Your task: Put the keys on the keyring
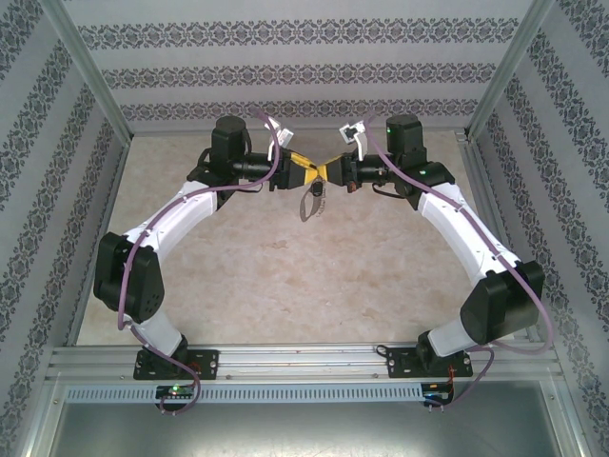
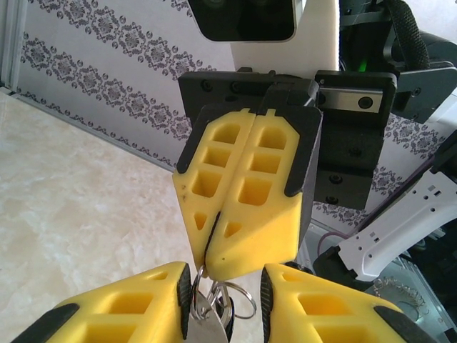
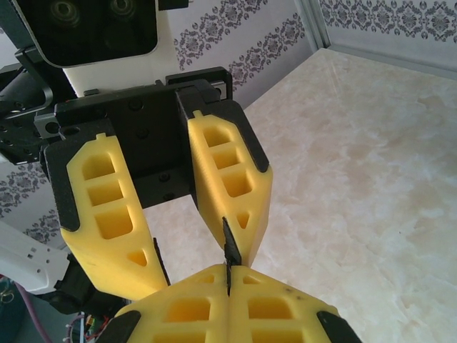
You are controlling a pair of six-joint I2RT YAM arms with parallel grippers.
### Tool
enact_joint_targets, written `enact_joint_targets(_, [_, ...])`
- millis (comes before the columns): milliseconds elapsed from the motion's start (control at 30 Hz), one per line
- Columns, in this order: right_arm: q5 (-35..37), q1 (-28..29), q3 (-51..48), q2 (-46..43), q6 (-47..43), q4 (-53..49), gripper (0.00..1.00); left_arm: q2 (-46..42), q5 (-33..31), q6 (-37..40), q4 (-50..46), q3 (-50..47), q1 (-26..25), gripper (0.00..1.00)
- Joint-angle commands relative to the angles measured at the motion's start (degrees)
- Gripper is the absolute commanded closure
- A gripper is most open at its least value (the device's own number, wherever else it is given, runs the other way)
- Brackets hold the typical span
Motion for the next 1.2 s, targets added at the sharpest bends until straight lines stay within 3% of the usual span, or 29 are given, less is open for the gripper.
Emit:
enact_joint_targets(0, [-0.94, 0.58, 2.17, 0.41, -0.08, 1.92, 1.0, 0.36, 1.79, -0.12, 2.86, -0.9, -0.63, 0.68])
enact_joint_targets(133, [-0.88, 0.66, 1.99, 0.38, -0.17, 1.88, 1.0, 0.28, 1.89, -0.26, 3.24, -0.73, -0.71, 0.8])
enact_joint_targets(300, [-0.27, 0.63, 1.99, 0.44, -0.04, 1.94, 1.0, 0.11, 2.07, -0.28, 3.44, -1.04, -0.72, 0.81])
enact_joint_targets(467, [-0.27, 0.61, 2.34, 0.71, 0.27, 2.28, 1.0, -0.42, 1.98, -0.26, 4.23, -1.74, -0.7, 1.0])
enact_joint_targets(633, [-0.37, 0.64, 2.26, 1.0, 1.12, 2.94, 1.0, -1.15, 0.98, -2.93, 9.51, -3.55, -0.73, 1.0])
enact_joint_targets(667, [-0.13, 0.59, 2.09, 0.77, 1.38, 2.99, 0.98, -1.44, 0.35, -3.43, 10.9, -4.1, -0.72, 1.0])
enact_joint_targets(733, [1.04, 0.11, 1.24, -0.14, 2.2, 3.8, 0.75, -2.11, -0.8, -4.07, 12.85, -4.92, -0.7, 1.0])
enact_joint_targets(800, [1.41, -1.04, -0.65, -1.71, 3.88, 5.87, 0.66, -2.56, -1.83, -4.85, 14.74, -5.51, -0.7, 1.0])
enact_joint_targets(1167, [2.01, -2.65, -15.0, -11.24, 6.74, 15.19, 0.56, -4.52, -4.0, -7.19, 19.64, -6.36, -0.74, 1.0])
